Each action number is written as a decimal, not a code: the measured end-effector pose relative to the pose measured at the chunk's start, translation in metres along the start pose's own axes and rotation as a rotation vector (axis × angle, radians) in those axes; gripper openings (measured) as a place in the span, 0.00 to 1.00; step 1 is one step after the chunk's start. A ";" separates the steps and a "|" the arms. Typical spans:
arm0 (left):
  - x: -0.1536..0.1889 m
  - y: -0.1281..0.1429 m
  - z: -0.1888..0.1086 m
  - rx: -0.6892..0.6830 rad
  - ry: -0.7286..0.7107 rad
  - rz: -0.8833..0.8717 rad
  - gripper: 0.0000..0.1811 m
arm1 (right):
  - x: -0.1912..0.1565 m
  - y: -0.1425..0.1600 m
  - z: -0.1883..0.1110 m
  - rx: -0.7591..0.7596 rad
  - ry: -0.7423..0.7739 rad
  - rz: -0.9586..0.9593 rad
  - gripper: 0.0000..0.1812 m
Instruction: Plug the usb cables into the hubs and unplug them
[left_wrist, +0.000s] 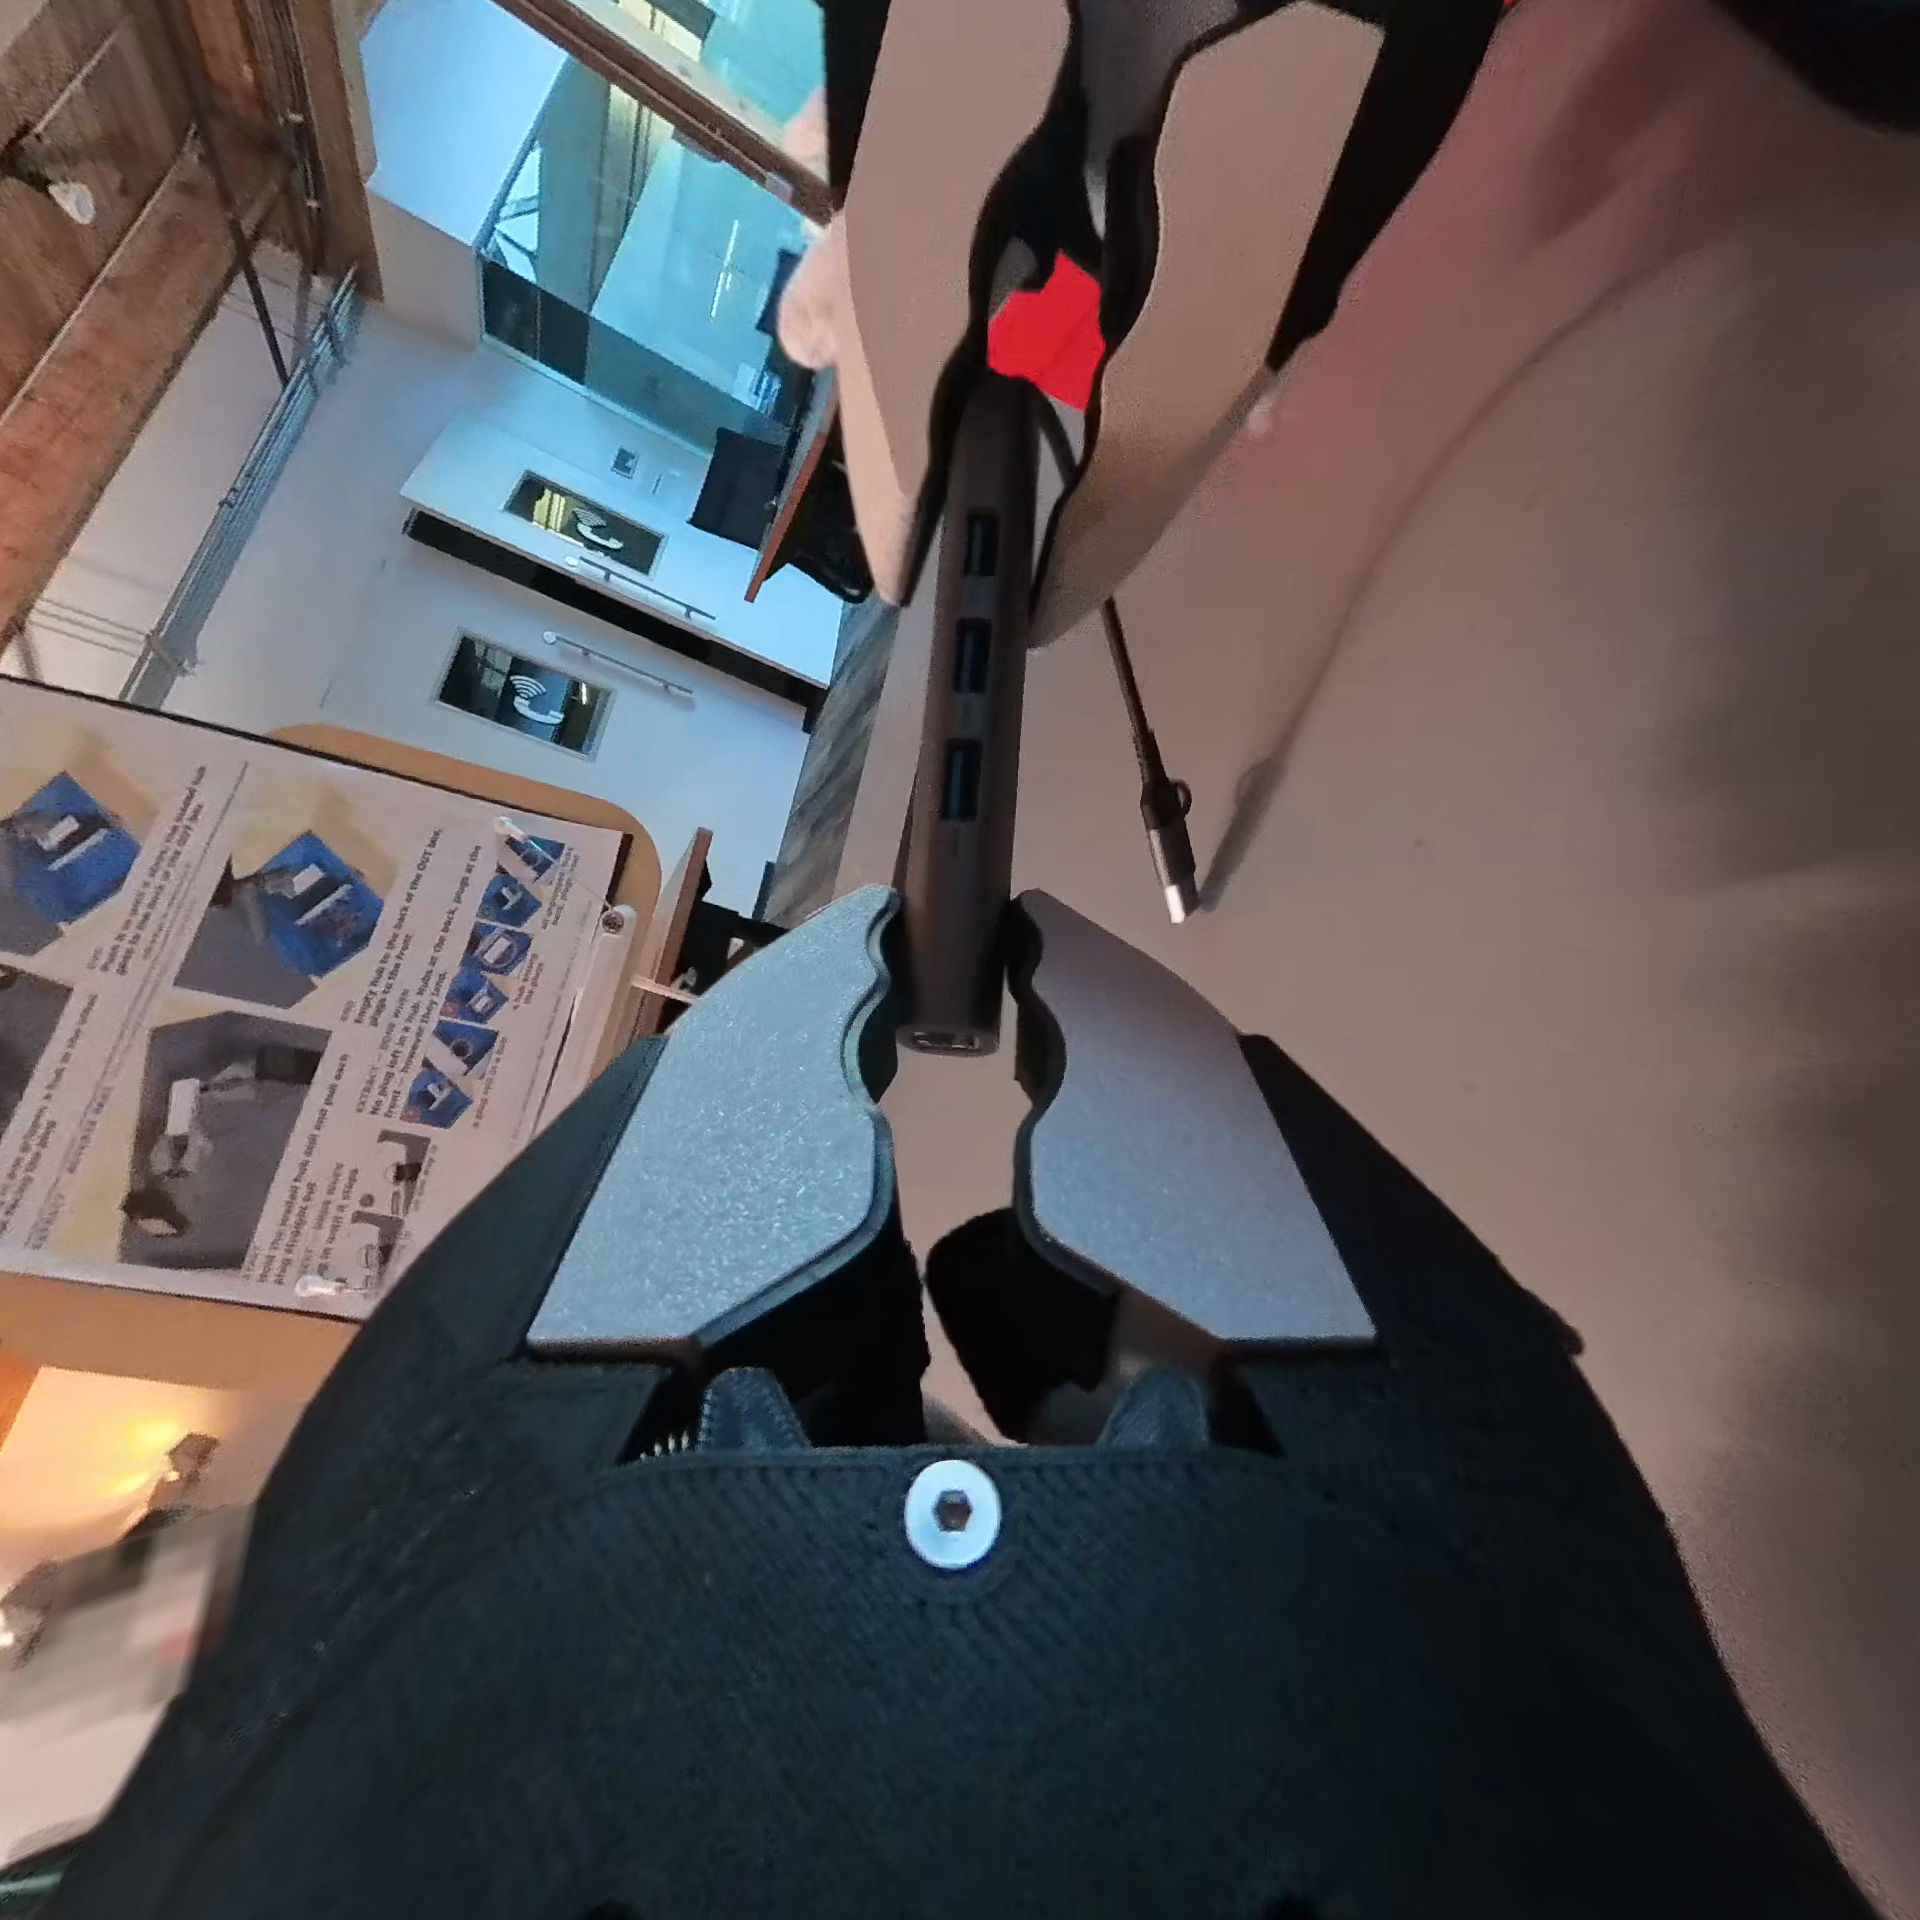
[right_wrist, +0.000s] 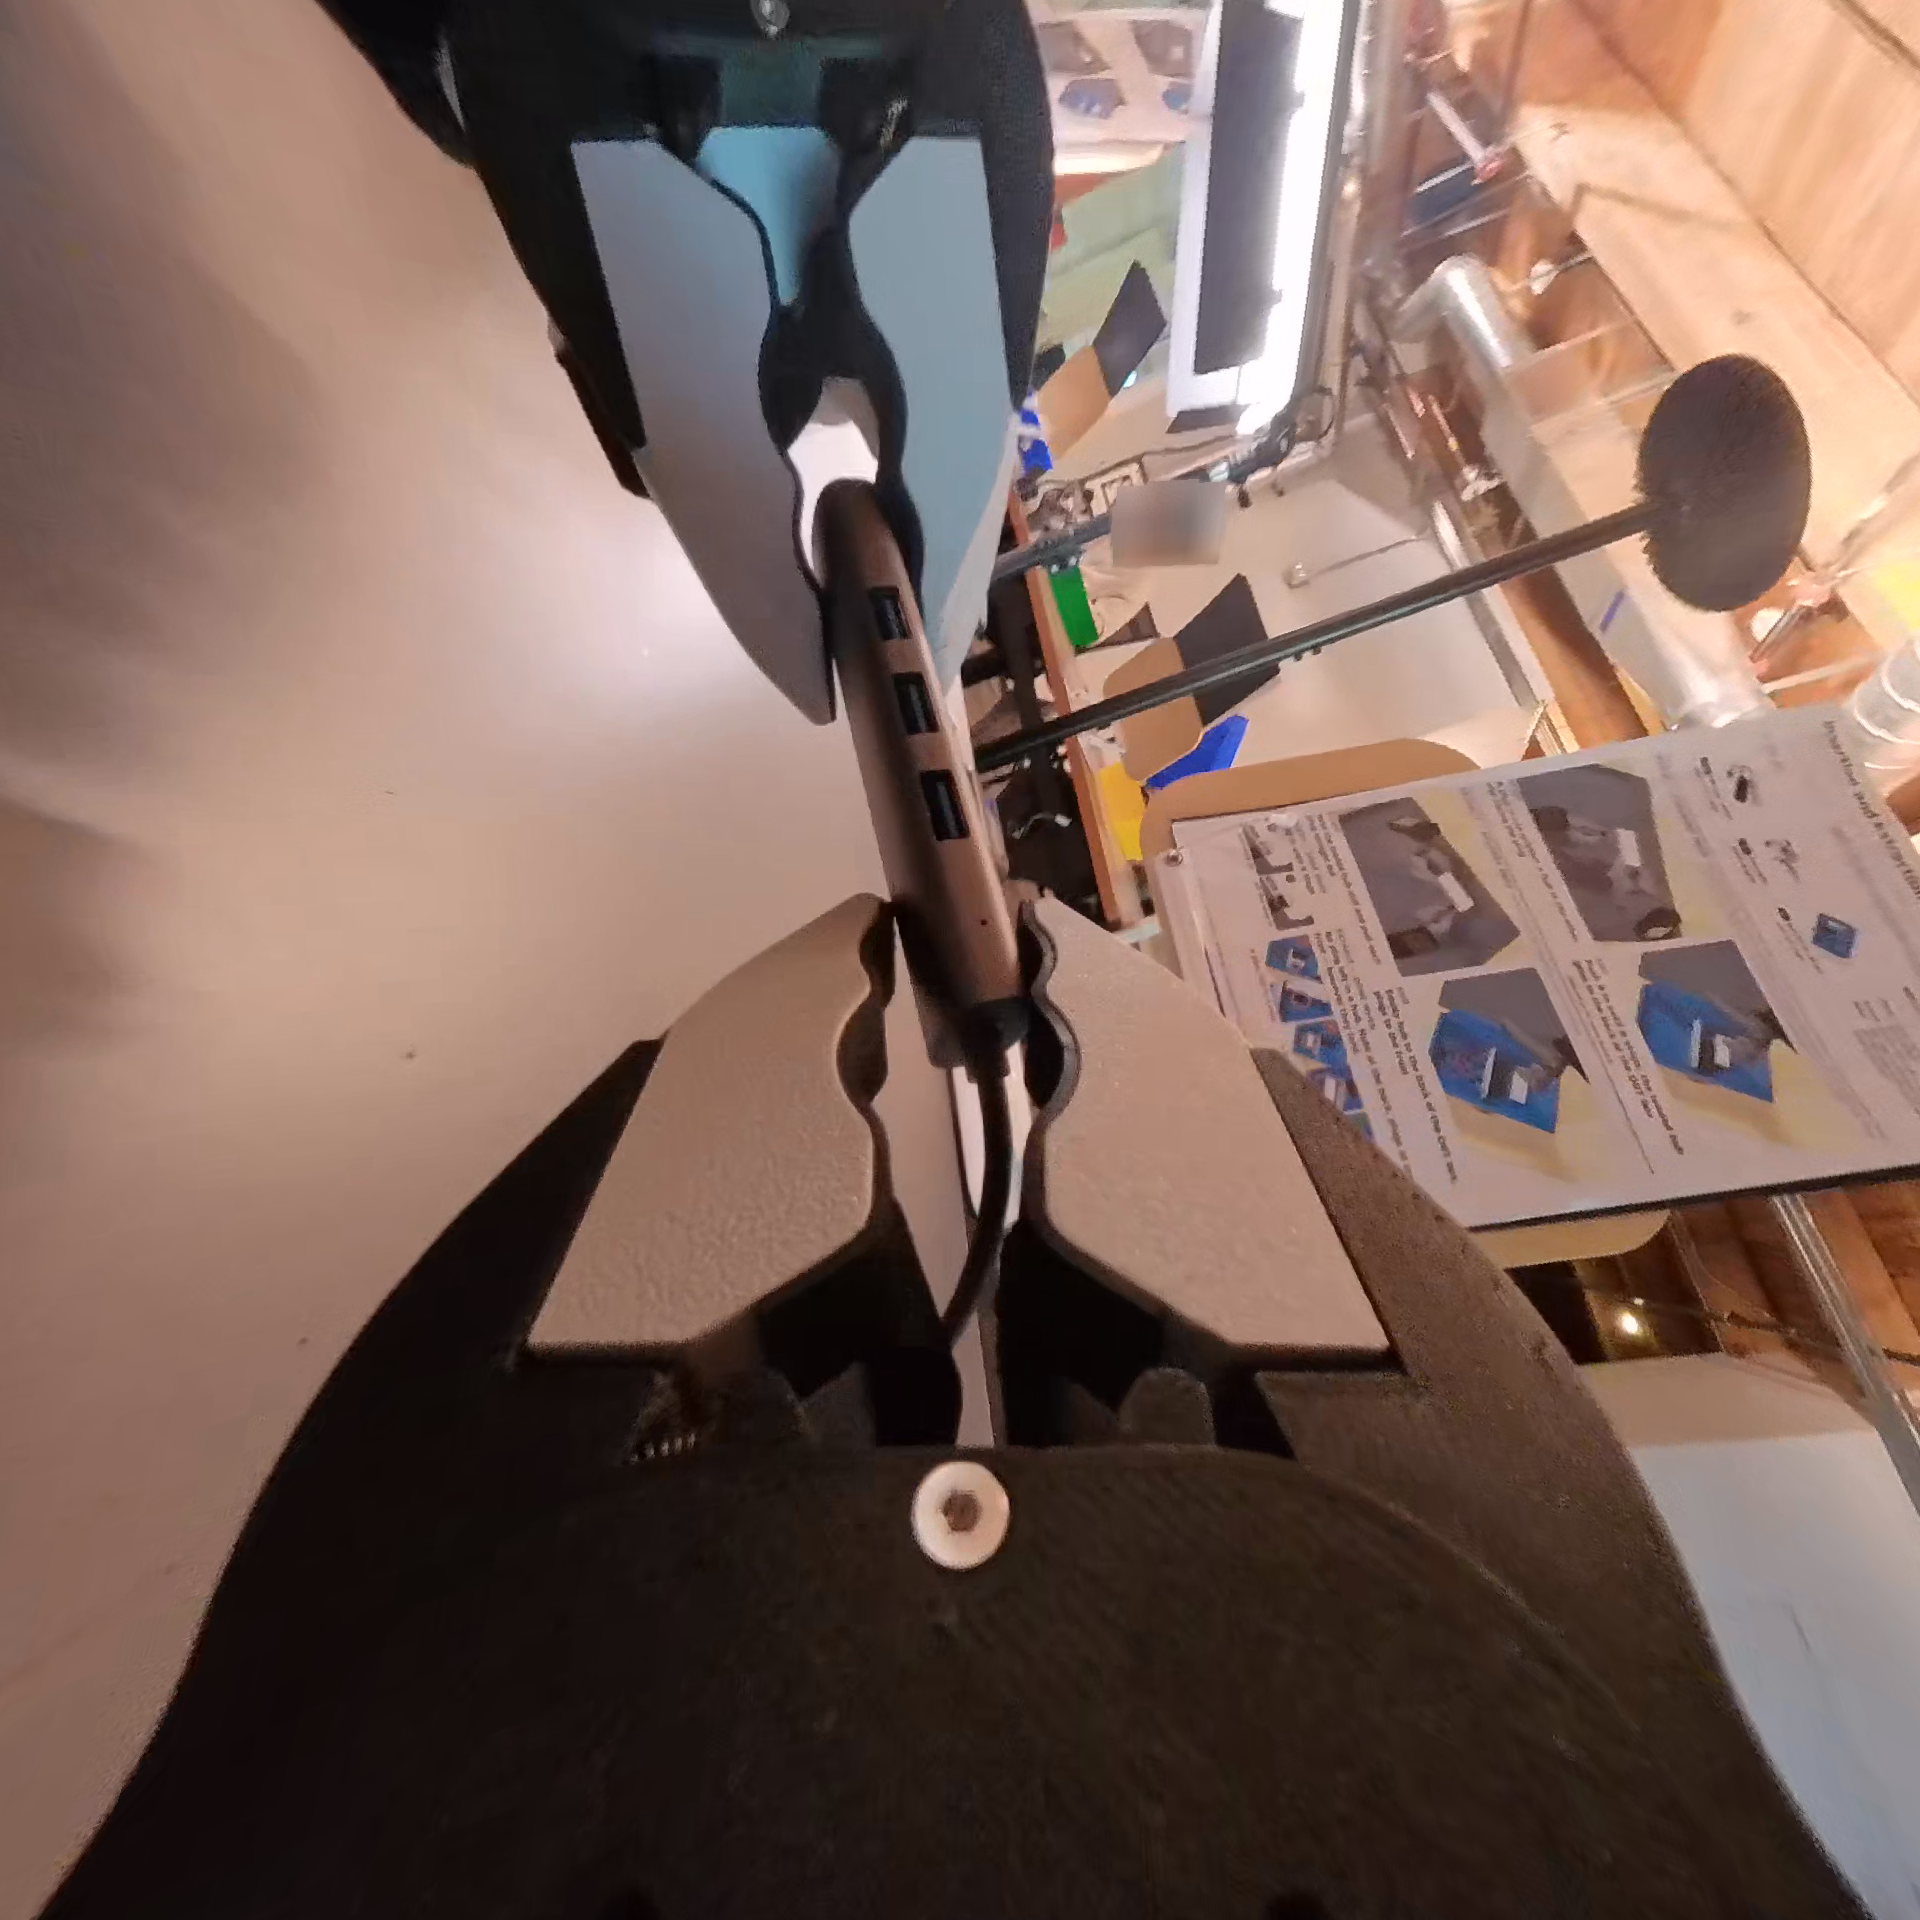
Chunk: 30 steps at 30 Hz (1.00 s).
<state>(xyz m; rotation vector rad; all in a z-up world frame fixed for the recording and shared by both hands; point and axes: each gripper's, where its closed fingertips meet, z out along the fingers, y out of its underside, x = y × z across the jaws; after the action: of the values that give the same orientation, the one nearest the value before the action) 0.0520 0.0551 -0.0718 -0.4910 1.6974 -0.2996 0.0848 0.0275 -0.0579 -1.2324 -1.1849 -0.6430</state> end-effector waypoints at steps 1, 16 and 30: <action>-0.002 0.000 0.001 0.013 -0.006 -0.042 0.09 | 0.000 0.002 0.001 -0.024 -0.008 0.005 0.12; -0.086 0.043 -0.023 0.309 -0.291 -1.040 0.47 | -0.064 0.085 -0.002 -0.555 -0.375 -0.064 0.10; -0.085 -0.001 -0.031 0.427 -0.223 -0.860 0.44 | 0.036 0.001 -0.010 0.236 0.034 0.750 0.55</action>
<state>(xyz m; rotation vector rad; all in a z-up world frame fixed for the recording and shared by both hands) 0.0328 0.0923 0.0083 -0.8732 1.0807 -1.1534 0.1000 0.0254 -0.0243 -1.3316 -0.6610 0.0358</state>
